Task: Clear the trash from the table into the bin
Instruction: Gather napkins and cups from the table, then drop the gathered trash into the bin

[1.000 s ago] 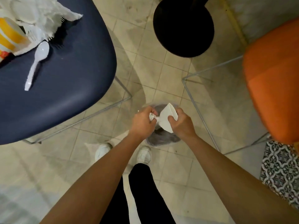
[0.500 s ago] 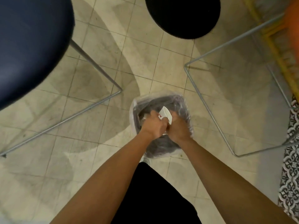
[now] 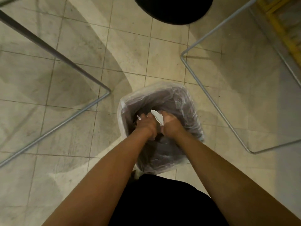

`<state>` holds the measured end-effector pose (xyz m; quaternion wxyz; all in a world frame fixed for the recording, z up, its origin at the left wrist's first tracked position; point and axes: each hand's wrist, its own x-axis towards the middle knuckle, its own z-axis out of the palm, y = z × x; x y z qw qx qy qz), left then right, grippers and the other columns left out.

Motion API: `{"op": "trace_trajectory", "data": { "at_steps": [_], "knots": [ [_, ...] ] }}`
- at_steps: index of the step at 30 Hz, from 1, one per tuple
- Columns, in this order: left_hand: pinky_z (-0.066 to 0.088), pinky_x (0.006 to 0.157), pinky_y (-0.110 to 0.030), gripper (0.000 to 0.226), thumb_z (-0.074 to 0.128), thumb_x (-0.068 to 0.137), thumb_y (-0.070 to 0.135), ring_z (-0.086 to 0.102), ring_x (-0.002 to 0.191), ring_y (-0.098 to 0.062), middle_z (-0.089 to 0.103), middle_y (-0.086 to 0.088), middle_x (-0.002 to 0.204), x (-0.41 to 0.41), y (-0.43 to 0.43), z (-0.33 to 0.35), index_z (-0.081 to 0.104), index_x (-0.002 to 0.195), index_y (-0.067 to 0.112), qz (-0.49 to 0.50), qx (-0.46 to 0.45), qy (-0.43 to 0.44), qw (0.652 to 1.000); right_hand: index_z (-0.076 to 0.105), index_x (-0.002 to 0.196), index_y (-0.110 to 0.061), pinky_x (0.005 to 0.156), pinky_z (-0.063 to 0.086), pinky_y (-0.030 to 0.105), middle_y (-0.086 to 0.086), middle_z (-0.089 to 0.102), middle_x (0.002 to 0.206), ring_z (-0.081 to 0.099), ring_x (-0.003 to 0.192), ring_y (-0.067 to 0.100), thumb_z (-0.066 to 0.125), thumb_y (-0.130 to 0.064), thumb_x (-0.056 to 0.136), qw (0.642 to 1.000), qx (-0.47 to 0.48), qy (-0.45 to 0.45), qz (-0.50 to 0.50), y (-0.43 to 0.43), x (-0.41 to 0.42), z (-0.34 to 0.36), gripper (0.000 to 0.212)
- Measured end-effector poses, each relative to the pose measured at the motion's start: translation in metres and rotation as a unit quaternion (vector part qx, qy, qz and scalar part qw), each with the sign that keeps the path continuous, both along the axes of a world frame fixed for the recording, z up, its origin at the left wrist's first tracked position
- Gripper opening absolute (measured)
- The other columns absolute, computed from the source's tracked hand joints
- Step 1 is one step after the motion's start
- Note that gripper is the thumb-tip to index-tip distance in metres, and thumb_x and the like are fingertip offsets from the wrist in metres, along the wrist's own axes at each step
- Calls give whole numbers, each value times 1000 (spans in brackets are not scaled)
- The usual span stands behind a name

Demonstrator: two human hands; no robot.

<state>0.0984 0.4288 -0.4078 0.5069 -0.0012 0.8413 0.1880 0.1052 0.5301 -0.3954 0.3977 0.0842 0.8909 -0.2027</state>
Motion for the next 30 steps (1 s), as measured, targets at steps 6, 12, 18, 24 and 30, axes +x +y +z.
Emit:
{"op": "trace_trajectory", "data": {
  "at_steps": [6,12,18,24,30],
  "knots": [
    [29,111,-41,72,60,84,15,23,133,-39,15,-17,148,3,-3,23,21,144,15,37,5,12,999,32,143,-7,111,30,35,16,36,147,37,134,30,56,-13,89,1000,7,22,-4,-1,5,20,60],
    [36,101,-30,51,54,87,7,45,126,-29,42,-16,139,4,-28,105,40,135,11,113,109,94,983,47,132,-10,106,37,34,11,46,137,45,126,27,53,-9,90,995,-30,84,-51,-13,10,96,43],
    [39,90,-26,38,52,86,4,56,111,-25,58,-6,126,8,-64,207,53,123,12,182,160,182,953,55,120,-6,100,37,30,13,54,124,50,118,25,53,-8,88,985,-45,164,-36,-42,-2,195,32],
    [45,85,-28,33,59,85,10,58,105,-21,59,-3,120,9,-111,297,56,117,15,248,175,243,921,57,120,-9,101,40,34,10,54,123,49,117,25,54,-10,88,979,-60,195,1,-80,-20,288,32],
    [43,86,-24,28,62,83,16,57,104,-14,61,0,114,9,-156,351,58,112,18,292,163,329,883,55,121,-12,101,40,34,7,53,123,47,118,22,53,-13,89,973,-88,207,49,-125,-43,343,31]
  ]
}}
